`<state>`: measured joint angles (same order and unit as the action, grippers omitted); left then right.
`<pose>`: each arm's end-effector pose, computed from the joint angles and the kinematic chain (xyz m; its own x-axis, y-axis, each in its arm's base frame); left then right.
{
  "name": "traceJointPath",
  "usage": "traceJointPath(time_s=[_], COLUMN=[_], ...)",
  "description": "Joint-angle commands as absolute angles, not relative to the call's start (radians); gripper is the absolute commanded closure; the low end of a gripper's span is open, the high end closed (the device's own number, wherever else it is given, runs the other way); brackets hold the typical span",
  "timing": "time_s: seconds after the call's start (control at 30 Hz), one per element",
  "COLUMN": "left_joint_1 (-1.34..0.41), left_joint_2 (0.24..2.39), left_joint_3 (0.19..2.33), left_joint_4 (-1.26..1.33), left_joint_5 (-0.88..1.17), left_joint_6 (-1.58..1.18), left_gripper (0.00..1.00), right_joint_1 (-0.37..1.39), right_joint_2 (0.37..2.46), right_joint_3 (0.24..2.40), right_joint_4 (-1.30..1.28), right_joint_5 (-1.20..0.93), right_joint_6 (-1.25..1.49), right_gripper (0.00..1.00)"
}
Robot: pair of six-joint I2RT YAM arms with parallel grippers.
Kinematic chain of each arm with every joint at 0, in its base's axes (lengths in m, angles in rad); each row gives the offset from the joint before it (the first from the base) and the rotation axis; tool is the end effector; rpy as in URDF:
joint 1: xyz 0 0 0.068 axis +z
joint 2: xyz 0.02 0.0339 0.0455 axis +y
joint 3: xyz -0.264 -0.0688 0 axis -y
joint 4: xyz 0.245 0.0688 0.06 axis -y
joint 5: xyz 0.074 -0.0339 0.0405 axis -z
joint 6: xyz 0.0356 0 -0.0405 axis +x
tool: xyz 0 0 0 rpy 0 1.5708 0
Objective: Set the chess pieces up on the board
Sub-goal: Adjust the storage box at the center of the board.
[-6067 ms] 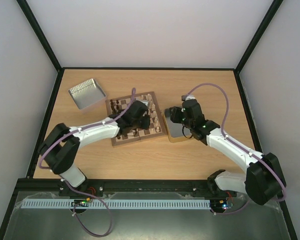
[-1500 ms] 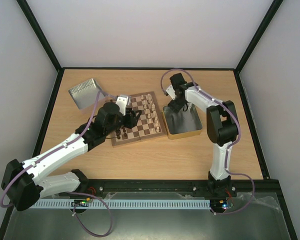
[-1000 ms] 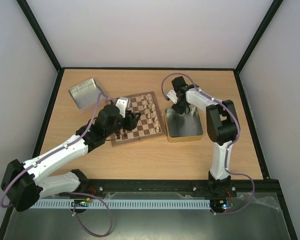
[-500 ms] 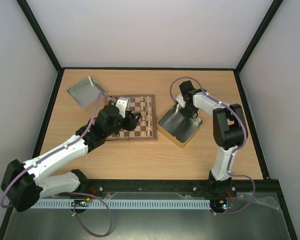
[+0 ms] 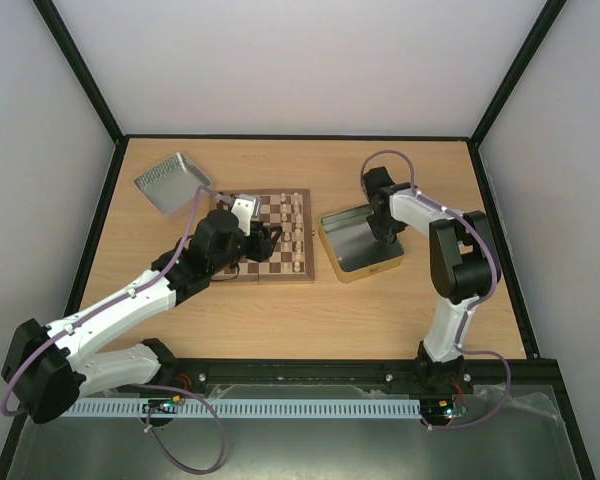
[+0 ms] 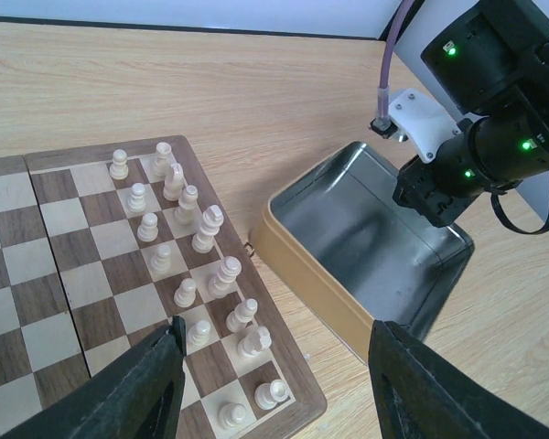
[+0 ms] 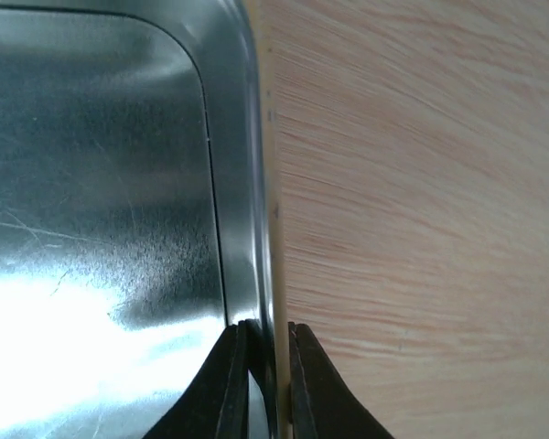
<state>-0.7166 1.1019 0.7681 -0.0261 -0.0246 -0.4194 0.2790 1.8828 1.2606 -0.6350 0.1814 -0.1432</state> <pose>0.1924 -0.1664 0.2868 -0.5029 -0.1018 -0.8583 0.4757 0.7965 -0.3732 0.3562 0.0954 0.1670 -0.8741 -0.3964 -0.2808 -0.3457 0.9137 -0.2139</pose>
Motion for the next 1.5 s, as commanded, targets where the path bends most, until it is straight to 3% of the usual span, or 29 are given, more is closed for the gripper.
traceJointPath(time_s=[0.0,0.27,0.63,0.67,0.77,0.87,0.97,1.47], left_joint_1=[-0.71,-0.709,-0.707,-0.707,-0.707,-0.707,-0.707,-0.68], left_joint_2=[1.097,1.113,1.131,1.133,1.134,1.13,1.121,1.084], left_joint_3=[0.781,0.775,0.782,0.783,0.785,0.784,0.781,0.763], left_joint_4=[-0.003,0.012,0.02,0.022,0.023,0.021,0.012,-0.018], left_joint_5=[-0.012,-0.013,-0.014,-0.012,-0.013,-0.014,-0.02,-0.061], left_joint_6=[-0.416,-0.419,-0.421,-0.423,-0.423,-0.422,-0.418,-0.436], left_gripper=[0.42,0.42,0.42,0.42,0.42,0.42,0.42,0.41], right_joint_1=[0.273,0.273,0.273,0.273,0.272,0.271,0.262,0.256], right_joint_2=[1.89,1.857,1.679,1.659,1.597,1.578,1.612,1.778], right_joint_3=[1.204,1.159,0.996,0.985,0.956,0.994,1.077,1.294], right_joint_4=[-0.629,-0.69,-0.572,-0.558,-0.51,-0.504,-0.519,-0.456], right_joint_5=[0.303,0.362,0.21,0.188,0.183,0.249,0.308,0.038], right_joint_6=[0.19,0.541,0.683,0.704,0.732,0.673,0.569,0.124], right_gripper=[0.9,0.86,0.81,0.77,0.48,0.33,0.28,0.26])
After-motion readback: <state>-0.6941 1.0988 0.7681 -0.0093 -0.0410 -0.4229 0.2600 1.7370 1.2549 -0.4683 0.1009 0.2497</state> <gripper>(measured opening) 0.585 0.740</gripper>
